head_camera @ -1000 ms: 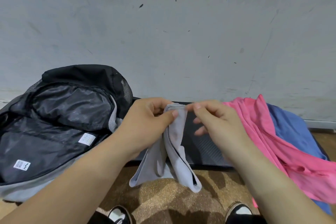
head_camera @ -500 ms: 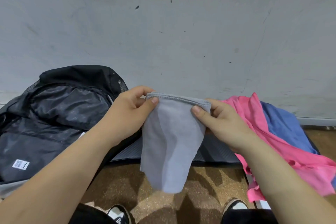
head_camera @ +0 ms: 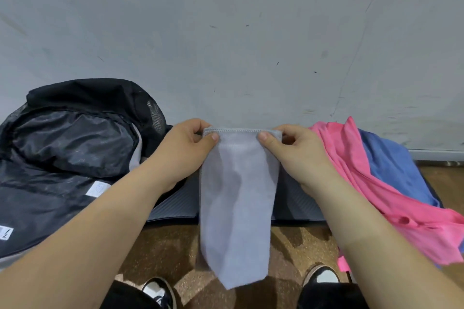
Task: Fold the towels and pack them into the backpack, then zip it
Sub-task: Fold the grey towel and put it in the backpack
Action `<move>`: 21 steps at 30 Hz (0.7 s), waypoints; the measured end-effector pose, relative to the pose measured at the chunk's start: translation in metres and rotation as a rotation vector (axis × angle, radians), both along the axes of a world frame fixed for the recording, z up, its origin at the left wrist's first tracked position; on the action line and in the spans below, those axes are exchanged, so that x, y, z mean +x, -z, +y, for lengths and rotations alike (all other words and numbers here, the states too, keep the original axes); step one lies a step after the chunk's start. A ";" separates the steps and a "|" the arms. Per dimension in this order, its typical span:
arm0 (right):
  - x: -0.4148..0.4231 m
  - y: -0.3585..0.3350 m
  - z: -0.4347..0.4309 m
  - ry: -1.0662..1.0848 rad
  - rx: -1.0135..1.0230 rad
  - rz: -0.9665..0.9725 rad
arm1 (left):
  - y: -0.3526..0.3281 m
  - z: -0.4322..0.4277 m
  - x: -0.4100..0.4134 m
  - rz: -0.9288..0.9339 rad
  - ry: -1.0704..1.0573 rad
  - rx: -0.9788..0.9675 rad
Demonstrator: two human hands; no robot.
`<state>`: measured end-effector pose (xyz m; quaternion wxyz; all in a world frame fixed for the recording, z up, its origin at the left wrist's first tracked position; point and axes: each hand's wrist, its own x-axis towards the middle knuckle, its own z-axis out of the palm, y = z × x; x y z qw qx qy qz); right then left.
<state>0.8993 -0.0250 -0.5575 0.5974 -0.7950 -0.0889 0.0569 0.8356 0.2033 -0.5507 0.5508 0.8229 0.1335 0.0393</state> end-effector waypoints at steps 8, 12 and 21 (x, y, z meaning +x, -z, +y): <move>0.050 0.047 0.019 0.232 -0.214 0.008 | 0.051 -0.008 0.063 -0.022 -0.196 0.122; 0.057 0.055 0.023 0.245 -0.228 -0.040 | 0.059 -0.007 0.077 -0.055 -0.311 0.076; 0.030 0.040 -0.002 -0.115 -0.374 0.082 | 0.049 -0.004 0.048 0.234 -0.034 0.298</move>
